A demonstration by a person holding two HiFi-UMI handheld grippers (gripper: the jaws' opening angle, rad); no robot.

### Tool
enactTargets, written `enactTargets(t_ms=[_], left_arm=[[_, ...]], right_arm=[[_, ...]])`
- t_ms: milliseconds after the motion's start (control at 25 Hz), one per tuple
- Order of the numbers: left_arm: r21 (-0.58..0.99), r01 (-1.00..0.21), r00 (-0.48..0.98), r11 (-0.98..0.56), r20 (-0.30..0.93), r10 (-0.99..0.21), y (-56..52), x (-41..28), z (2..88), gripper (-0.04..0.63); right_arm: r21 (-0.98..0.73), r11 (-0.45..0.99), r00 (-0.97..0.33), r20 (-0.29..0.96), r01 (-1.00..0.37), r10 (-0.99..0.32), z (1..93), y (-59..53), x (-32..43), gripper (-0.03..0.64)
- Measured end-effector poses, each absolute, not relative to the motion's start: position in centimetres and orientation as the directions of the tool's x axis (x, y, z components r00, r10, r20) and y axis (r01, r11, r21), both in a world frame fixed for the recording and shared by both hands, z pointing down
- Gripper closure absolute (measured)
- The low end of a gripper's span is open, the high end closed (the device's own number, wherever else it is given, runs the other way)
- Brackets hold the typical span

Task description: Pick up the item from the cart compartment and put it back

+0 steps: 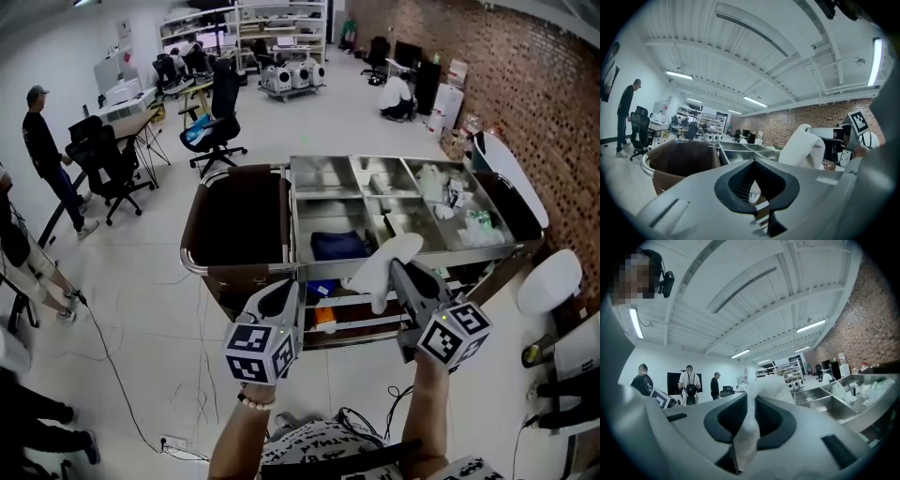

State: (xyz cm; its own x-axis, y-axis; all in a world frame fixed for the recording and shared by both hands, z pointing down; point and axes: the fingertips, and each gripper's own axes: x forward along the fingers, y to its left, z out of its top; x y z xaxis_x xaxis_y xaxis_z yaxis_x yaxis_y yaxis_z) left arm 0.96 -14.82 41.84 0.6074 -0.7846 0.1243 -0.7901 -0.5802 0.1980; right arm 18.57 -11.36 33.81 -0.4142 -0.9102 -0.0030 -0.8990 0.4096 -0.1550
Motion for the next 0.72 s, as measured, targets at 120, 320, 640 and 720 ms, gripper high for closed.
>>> enactTargets(t_ms=[120, 320, 640, 720], left_arm=[[0.190, -0.792, 0.607, -0.581, 0.129, -0.785, -14.7, 0.9, 41.8, 0.595], [0.189, -0.783, 0.618, -0.592, 0.135, -0.775, -14.7, 0.5, 41.9, 0.595], [0.161, -0.762, 0.647, -0.627, 0.161, -0.745, -15.6, -0.1, 42.2, 0.595], [0.158, -0.754, 0.656, -0.637, 0.164, -0.737, -15.7, -0.3, 42.1, 0.595]], right_arm=[[-0.153, 0.409, -0.413, -0.005, -0.900, -0.911, 33.7, -11.1, 18.5, 0.551], [-0.153, 0.400, -0.405, 0.003, -0.904, -0.914, 33.9, -11.7, 18.5, 0.552], [-0.131, 0.372, -0.376, 0.002, -0.919, -0.927, 33.4, -13.7, 17.7, 0.552], [-0.121, 0.374, -0.377, 0.005, -0.920, -0.926, 33.1, -14.4, 17.3, 0.552]])
